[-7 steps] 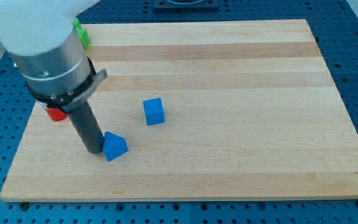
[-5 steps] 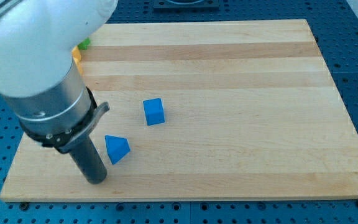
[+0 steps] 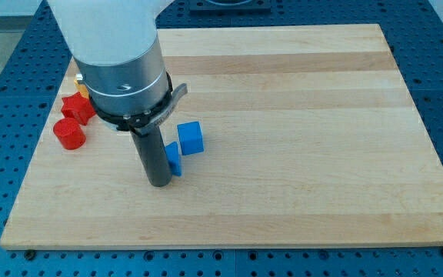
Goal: Place blue blocks parallel right to red blocks
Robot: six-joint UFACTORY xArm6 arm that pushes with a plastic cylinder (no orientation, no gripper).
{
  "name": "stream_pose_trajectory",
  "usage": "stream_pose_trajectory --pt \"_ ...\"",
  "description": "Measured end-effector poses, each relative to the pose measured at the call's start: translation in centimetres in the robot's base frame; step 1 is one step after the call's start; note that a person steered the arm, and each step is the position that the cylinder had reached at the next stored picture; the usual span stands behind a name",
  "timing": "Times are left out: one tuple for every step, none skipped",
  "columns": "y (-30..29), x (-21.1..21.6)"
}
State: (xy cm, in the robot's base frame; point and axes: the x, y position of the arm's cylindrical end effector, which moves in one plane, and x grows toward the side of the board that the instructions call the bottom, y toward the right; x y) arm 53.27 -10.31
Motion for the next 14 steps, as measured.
stream_pose_trajectory --pt "0.3 -0.8" --pt "2.0 -2.6" --pt "4.8 -3.9" --pt "7.7 -5.1" --pt "9.5 -6.5" --pt "9.5 -7.2" --pt "9.5 -7.3" --pt "11.1 -8.3" --pt "12.2 -9.7" --pt "11.4 -9.7" --pt "9.4 -9.6" --pt "7.2 -9.6" --pt "5.9 -9.6" --pt "5.9 -9.9"
